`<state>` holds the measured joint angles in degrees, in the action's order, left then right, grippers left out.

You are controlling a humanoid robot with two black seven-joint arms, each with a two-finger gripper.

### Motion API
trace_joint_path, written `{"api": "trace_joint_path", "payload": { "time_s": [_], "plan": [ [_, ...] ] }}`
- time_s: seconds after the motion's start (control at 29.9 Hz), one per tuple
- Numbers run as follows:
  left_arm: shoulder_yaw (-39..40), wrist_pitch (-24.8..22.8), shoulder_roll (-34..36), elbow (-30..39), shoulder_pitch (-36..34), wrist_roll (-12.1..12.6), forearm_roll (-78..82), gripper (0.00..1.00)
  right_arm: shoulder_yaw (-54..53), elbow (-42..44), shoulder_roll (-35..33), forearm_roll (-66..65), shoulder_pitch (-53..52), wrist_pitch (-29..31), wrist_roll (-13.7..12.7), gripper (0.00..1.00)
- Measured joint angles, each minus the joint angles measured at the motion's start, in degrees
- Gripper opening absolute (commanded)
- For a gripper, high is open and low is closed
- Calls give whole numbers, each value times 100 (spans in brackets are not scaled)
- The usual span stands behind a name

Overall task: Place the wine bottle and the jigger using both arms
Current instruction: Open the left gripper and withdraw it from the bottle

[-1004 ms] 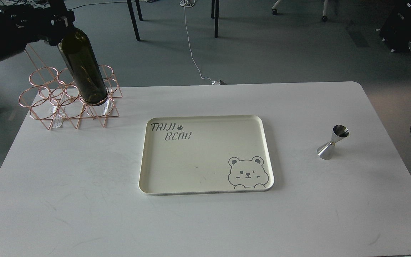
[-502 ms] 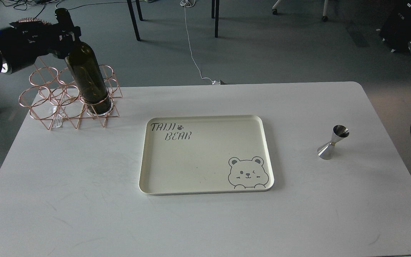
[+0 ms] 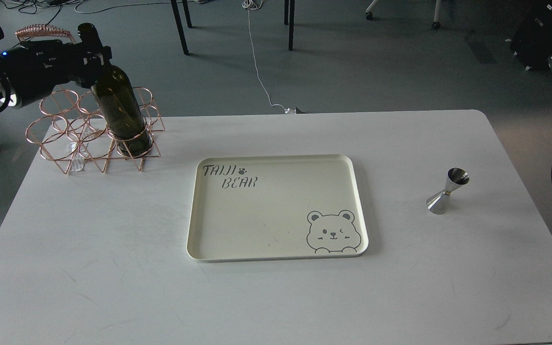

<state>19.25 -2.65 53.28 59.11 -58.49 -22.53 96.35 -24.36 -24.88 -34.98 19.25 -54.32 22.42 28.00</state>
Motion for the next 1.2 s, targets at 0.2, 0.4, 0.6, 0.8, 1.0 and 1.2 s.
{"api": "trace_joint_path", "payload": {
  "time_s": [0.2,0.4,0.6,0.8,1.0,1.2],
  "plan": [
    [0,347,-2,-5,113,-3,-3,79,2,0,0,0,-1,0,0,99],
    [61,429,-8,9,160,4,-385,95,2,-7,0,0,-1,0,0,99],
    [118,433,76,28,-7,8,-1921,98,-1,-8,-10,0,-1,0,0,99],
    [139,423,330,31,-375,-3,-3087,98,-15,1,-38,0,0,-18,0,99],
    [744,398,411,31,-624,-14,-5080,98,-57,1,-38,0,0,-57,0,99],
    [910,257,605,-34,-519,10,-7818,98,-119,165,-58,5,-2,-86,0,99]
  ]
}}
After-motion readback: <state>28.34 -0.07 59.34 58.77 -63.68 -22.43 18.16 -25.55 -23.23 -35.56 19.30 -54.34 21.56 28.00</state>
